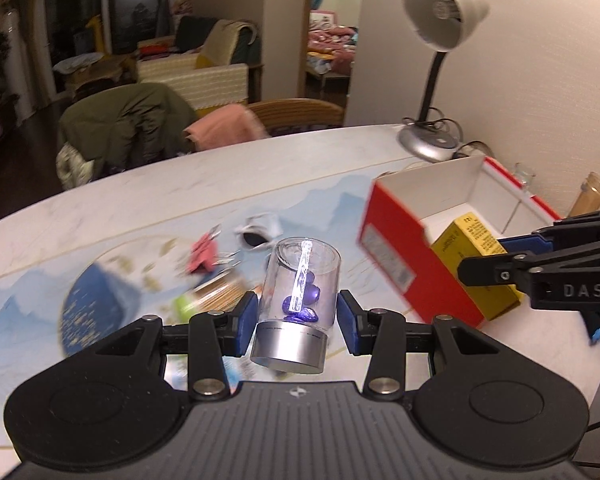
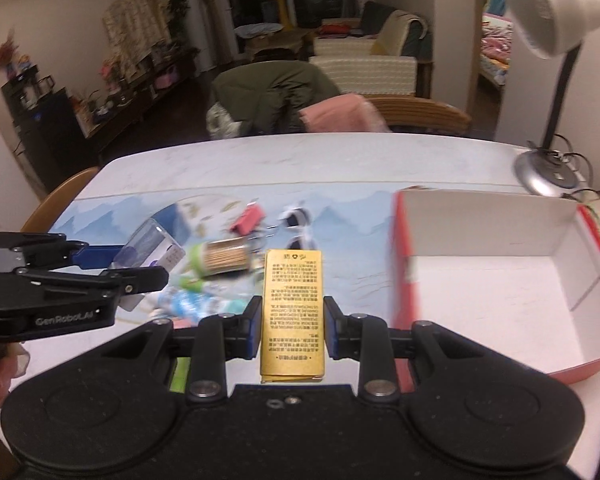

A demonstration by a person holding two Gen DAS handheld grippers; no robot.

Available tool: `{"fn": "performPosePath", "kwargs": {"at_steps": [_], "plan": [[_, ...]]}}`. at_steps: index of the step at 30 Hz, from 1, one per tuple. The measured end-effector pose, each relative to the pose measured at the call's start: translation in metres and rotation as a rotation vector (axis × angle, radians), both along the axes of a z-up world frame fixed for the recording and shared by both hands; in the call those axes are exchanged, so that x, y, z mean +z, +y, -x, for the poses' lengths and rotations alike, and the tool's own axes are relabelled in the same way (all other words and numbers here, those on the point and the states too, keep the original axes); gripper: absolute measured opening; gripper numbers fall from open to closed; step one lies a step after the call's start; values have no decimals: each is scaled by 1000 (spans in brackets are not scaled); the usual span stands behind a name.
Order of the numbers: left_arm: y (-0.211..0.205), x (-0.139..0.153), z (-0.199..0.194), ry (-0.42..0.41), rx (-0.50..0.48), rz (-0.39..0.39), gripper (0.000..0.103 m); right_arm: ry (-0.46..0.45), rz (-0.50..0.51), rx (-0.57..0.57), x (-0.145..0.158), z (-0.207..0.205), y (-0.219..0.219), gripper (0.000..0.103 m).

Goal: Organize rigid objects
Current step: 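Carry the vial and yellow carton with both grippers into the red shoebox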

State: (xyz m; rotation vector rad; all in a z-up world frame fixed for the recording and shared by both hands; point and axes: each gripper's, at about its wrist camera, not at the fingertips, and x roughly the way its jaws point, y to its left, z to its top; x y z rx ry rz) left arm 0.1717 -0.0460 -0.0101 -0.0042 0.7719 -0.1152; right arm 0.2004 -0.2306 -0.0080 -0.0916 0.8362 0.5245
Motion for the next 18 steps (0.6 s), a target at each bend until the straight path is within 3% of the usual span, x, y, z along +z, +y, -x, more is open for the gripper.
{"fn": "performPosePath", "kwargs": {"at_steps": [18], "plan": [[-148,-10,-94,38,-110,-43,42,-1,25,-152,-20,-89,-126,28]]}}
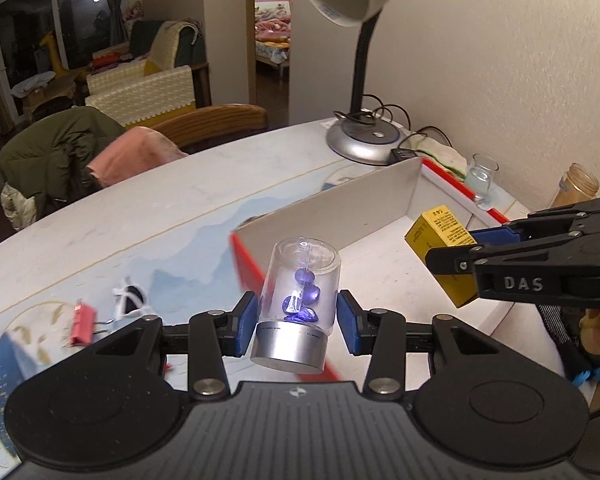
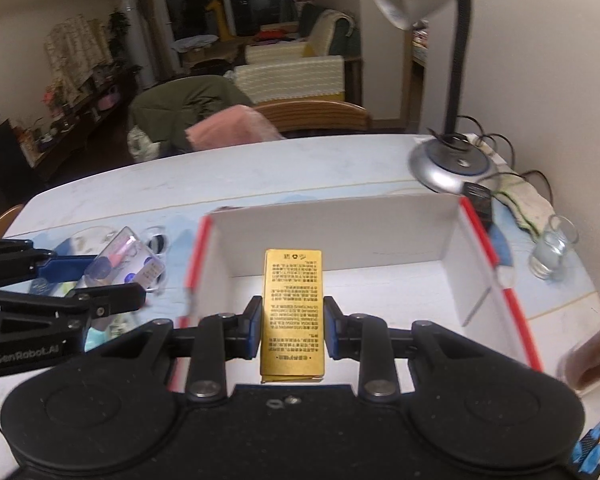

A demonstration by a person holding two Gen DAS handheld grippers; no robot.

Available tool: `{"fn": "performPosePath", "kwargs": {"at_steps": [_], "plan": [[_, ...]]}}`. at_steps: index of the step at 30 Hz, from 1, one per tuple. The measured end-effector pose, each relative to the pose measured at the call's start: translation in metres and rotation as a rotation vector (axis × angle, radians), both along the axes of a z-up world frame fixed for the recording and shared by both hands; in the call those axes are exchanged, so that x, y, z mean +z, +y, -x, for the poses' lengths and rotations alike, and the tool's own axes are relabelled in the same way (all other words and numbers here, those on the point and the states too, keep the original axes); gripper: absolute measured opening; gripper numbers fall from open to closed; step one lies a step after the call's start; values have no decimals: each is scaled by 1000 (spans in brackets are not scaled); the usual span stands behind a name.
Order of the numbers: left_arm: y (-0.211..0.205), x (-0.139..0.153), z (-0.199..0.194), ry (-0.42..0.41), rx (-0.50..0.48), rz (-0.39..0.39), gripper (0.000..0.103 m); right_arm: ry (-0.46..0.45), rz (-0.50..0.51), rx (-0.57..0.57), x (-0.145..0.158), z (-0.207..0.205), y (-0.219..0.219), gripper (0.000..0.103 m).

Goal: Organize rigid objects
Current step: 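Carry the vial and yellow carton with both grippers into the red shoebox, then open the left gripper to release the vial while the right releases the carton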

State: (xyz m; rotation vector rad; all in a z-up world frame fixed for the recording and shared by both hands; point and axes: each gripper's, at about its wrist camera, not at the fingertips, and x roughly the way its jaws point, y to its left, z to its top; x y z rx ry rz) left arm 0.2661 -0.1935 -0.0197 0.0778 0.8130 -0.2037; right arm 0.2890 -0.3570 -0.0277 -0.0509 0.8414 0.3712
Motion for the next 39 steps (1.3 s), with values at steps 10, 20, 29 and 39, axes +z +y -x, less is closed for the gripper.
{"fn": "performPosePath", "kwargs": {"at_steps": [10,20,29,39], "plan": [[-50,-24,-48,65,-17,-26,42,56,47,-41,-32,-37,-44,28],[-82,-68,-101,195,-21,-35,42,144,107,1,-69,-60,-57,28],[-97,-97,-132,286,-24,-26,42,227,142,52,-93,-72,-54,28],[-104,-116,-142,372,-33,-31,42,297,225,101,-103,-74,-47,28]]}}
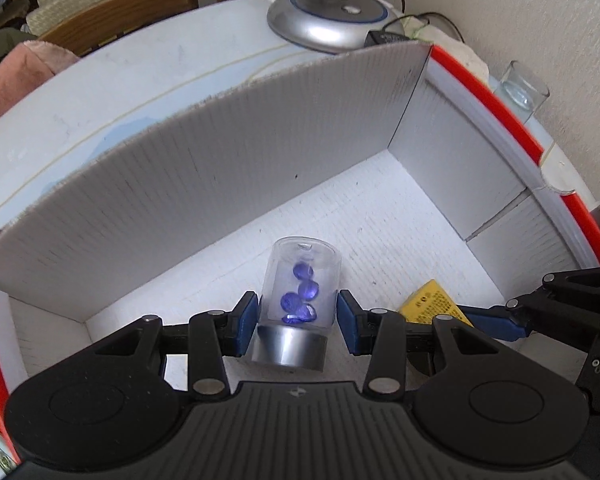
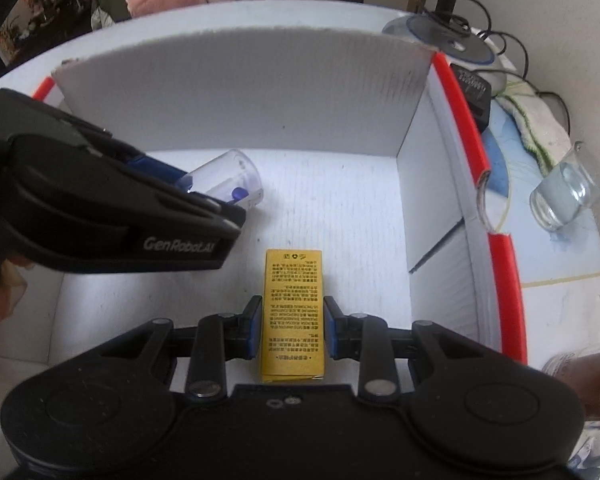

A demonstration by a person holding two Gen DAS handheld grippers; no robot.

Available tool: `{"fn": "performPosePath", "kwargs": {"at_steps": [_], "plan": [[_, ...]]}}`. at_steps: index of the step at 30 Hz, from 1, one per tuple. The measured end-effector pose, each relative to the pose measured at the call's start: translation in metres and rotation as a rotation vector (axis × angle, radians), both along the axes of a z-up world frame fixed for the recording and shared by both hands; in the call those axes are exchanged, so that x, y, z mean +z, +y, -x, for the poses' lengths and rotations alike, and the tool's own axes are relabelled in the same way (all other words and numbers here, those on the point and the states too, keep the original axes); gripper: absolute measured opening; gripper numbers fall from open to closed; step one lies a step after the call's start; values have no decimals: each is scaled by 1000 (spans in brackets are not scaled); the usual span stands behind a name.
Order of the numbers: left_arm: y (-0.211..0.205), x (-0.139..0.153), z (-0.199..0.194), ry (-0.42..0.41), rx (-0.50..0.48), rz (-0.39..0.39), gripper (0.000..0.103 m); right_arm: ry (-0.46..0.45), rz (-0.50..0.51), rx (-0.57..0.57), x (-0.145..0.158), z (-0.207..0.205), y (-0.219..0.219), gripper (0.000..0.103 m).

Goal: Organize rigid objects
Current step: 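Open the left gripper to release the vial while the right releases the carton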

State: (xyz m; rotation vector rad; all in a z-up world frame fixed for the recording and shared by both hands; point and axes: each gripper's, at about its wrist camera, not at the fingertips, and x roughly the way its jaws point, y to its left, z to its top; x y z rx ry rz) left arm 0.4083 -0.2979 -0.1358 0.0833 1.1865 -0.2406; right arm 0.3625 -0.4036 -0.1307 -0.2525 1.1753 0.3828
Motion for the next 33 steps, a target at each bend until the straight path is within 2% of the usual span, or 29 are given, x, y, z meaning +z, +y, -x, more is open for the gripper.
{"fn": "performPosePath", "kwargs": {"at_steps": [10,13,15,18,21,27,30,33], "plan": [[4,-7,1,36,16,3,42,31,-4,-1,-1,-1,-1,31],[6,-5,3,35,18,4,42,33,-10,-2,-1,-3,-2,35],[9,-2,5,29,23,10,43,28,-16,-5,1,-2,-2,43],[11,3,9,12,21,25,44,22,-29,-15,4,0,-5,48],[14,10,14,-10,24,24,50,12,-45,-26,8,2,-8,48],[18,30,26,-63,35,47,53,-19,-67,-46,20,7,-11,51],[19,41,34,-98,36,47,60,-38,-79,-55,27,10,-13,51],[22,52,43,-128,39,46,61,-57,-100,-59,35,14,-14,52]]}}
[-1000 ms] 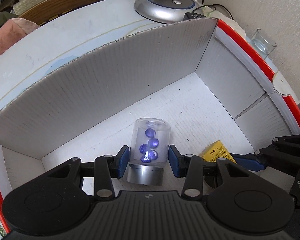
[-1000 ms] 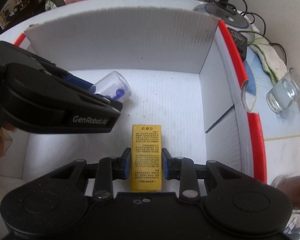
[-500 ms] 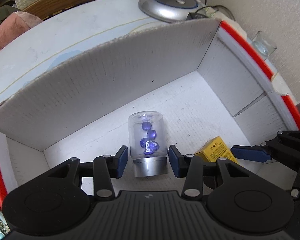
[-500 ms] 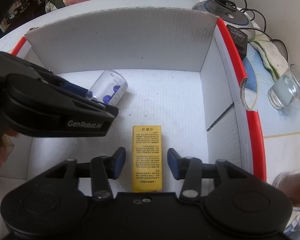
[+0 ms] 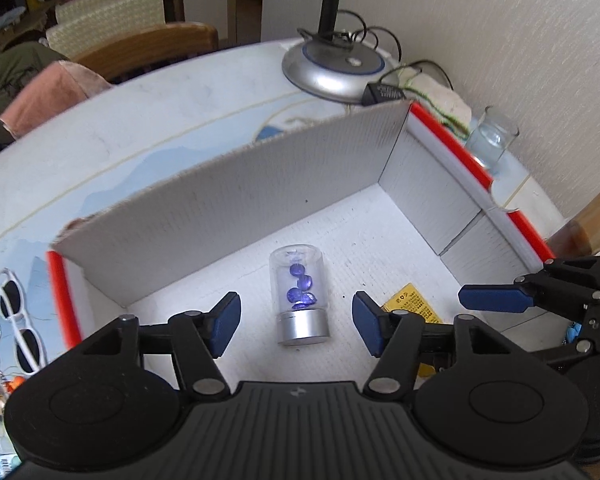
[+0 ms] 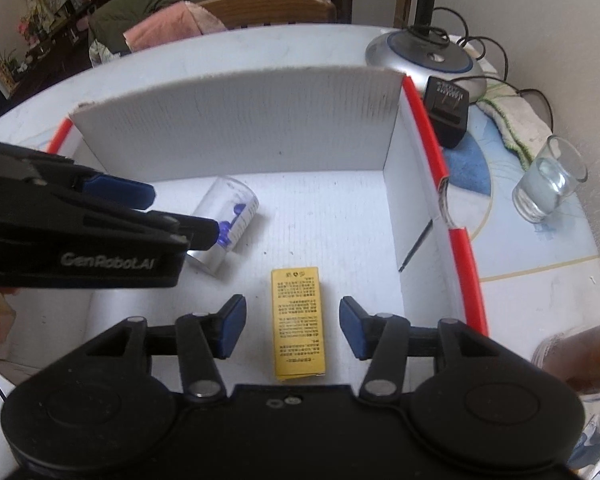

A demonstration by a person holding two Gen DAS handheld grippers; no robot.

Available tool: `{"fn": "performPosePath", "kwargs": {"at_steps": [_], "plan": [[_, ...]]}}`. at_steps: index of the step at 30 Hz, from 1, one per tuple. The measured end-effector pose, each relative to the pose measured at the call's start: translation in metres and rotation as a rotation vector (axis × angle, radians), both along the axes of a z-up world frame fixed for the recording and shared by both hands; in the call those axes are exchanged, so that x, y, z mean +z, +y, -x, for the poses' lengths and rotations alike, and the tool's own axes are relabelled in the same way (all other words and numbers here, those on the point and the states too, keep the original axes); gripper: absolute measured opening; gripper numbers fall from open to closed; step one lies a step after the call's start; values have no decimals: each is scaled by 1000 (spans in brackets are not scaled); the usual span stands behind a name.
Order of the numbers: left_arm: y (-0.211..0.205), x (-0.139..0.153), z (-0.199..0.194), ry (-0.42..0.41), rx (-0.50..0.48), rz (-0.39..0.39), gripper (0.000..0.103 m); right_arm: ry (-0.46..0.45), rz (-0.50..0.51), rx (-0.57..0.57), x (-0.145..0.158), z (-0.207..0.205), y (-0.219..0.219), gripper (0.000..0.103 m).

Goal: Organize rigid objects
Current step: 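Open the left gripper to release the vial while the right releases the carton, then withdraw both grippers from the shoebox back over the table items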

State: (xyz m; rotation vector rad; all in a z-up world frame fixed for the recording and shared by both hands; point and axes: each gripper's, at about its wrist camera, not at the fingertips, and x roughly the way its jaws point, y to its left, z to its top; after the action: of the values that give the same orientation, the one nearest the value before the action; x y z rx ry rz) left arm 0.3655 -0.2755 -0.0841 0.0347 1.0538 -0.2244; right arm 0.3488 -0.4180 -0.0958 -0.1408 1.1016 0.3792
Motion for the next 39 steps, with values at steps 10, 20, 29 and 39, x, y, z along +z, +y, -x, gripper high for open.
{"fn": "performPosePath", "kwargs": {"at_steps": [10,20,29,39], "plan": [[16,31,33,-85,25,7,61,-68,-47,-7,22,17,2,59],[37,58,73,-170,17,-1,71,-123,-73,-8,42,44,13,67],[64,74,111,-215,15,31,71,-176,-143,-3,62,81,25,77],[103,84,157,-257,32,39,76,-211,-195,-39,73,122,43,85]]}}
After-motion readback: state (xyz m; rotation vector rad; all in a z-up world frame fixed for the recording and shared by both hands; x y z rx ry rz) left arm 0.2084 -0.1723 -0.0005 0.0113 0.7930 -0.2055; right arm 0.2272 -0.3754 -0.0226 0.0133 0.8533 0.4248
